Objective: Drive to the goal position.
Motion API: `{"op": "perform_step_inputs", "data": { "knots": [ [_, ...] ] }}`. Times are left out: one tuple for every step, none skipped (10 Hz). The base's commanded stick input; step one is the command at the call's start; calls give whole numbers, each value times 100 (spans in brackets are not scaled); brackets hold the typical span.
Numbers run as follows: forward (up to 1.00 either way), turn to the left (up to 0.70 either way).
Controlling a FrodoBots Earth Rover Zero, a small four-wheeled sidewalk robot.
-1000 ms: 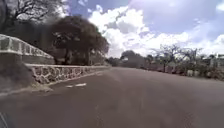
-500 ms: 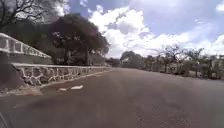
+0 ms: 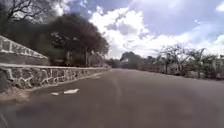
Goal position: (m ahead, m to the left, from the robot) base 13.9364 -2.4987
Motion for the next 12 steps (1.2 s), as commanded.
{"op": "perform_step_inputs", "data": {
  "knots": [
    [70, 0],
    [70, 0],
    [70, 0],
    [70, 0],
    [70, 0],
    [70, 0],
    [70, 0],
    [70, 0],
    [70, 0],
    [70, 0],
    [70, 0],
    [70, 0]
  ]
}}
